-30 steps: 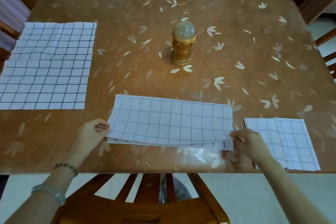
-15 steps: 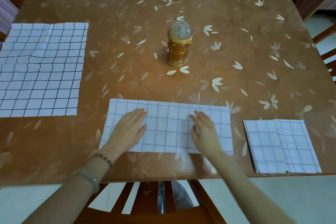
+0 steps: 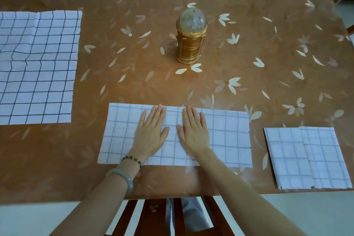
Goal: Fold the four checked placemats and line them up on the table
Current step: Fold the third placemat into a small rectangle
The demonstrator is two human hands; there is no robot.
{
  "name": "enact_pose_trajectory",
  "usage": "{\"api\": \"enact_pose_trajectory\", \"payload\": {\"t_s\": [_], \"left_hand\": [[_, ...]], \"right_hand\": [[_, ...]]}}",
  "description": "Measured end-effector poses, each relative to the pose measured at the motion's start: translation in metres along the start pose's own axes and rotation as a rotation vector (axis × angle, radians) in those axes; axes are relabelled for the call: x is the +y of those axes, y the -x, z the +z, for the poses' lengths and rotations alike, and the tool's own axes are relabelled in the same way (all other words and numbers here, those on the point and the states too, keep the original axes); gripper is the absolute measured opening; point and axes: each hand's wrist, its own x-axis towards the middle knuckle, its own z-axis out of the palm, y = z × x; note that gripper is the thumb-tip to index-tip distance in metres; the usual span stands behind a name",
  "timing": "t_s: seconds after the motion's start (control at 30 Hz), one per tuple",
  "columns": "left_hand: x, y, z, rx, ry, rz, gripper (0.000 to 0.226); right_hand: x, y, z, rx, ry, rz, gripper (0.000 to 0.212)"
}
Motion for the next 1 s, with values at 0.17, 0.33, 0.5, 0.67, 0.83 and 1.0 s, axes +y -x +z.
{"api": "enact_pose_trajectory", "payload": {"t_s": [0.17,0.33,0.5,0.67,0.83,1.0], "left_hand": [[-0.038,0.008,-0.001,0.032,0.026,-0.245,0.070],[-0.090,0.027,-0.011,0.077,0.024,-0.384,0.074],[-0.083,0.027,-0.031,0.059,-0.091,-0.283,0.085],[-0.010,0.004,-0.048,-0.149,0.073,0.272,0.112],[0.015,-0.012,-0.038,-0.260,-0.112,0.358,0.138],[0.016,-0.016,-0.037,-0.332,-0.153,0.325,0.145]], "right_hand": [[0.059,0.015,-0.020,0.009,0.074,0.124,0.061],[0.118,0.026,-0.040,-0.014,0.097,0.197,0.061],[0.143,0.021,-0.051,0.002,0.041,0.096,0.059],[0.153,0.001,-0.072,0.002,-0.043,0.137,0.040],[0.162,-0.022,-0.092,-0.193,-0.064,0.182,0.038],[0.164,-0.039,-0.104,-0.393,-0.018,0.256,0.023]]}}
